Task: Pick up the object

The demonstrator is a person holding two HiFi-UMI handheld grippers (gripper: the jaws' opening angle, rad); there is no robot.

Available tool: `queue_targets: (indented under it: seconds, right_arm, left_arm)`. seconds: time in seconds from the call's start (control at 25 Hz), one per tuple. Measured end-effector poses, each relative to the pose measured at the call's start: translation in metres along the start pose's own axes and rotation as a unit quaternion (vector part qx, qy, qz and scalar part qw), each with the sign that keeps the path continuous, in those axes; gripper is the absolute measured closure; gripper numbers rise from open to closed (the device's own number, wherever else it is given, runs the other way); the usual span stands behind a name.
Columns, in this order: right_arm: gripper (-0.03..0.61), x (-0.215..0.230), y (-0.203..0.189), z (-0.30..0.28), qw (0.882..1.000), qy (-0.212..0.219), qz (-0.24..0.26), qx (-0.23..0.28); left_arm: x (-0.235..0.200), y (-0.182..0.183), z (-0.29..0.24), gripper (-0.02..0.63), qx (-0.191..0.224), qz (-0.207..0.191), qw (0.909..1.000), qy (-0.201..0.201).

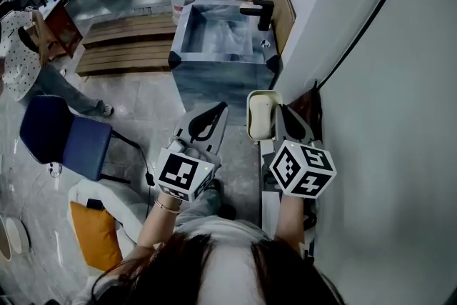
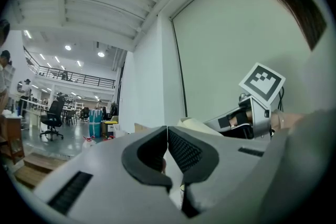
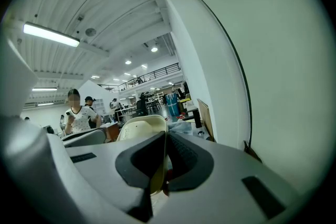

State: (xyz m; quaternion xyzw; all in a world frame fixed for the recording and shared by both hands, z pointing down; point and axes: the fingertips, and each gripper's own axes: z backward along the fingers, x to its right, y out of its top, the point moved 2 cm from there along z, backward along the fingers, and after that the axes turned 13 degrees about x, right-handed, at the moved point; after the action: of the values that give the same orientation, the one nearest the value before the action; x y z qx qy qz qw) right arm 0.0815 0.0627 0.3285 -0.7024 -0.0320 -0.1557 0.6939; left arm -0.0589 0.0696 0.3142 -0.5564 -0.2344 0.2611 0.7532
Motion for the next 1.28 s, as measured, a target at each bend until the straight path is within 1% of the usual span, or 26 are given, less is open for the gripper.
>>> queue_targets:
  seconds: [0.16,0.32,0.44,0.68,0.96,1.16,1.28]
  right_arm:
    - [0.545,-0.003,0.0,0.011,1.0,0.0,0.001,0.001]
    - [0.545,-0.008,0.0,0.022,1.0,0.0,0.0,0.003]
    - [0.545,-0.011,-0.001,0.027,1.0,0.0,-0.001,0.003]
    - [0.545,-0.013,-0.004,0.033,1.0,0.0,-0.003,0.003]
    - [0.546,-0.015,-0.001,0.033,1.0,-0.001,-0.004,0.005]
    - [0.545,-0.016,-0.003,0.029,1.0,-0.002,-0.008,0.006]
    - [0.545,-0.014,-0.005,0.024,1.0,-0.001,-0.012,0.004]
  left_arm:
    - [0.007,0.004,0.008,0.604,0.002,0.0,1.0,0.0]
    - [0.012,0.005,0.019,0.604,-0.007,0.002,1.0,0.0]
    - [0.014,0.008,0.023,0.604,0.001,0.0,1.0,0.0]
    - [0.017,0.009,0.031,0.604,-0.002,0.0,1.0,0.001]
    - [0.016,0.012,0.03,0.604,-0.001,0.001,1.0,-0.004]
    - [0.013,0.008,0.03,0.604,-0.011,0.002,0.9999,-0.008]
    - [0.01,0.006,0.026,0.604,-0.01,-0.001,0.9999,-0.009]
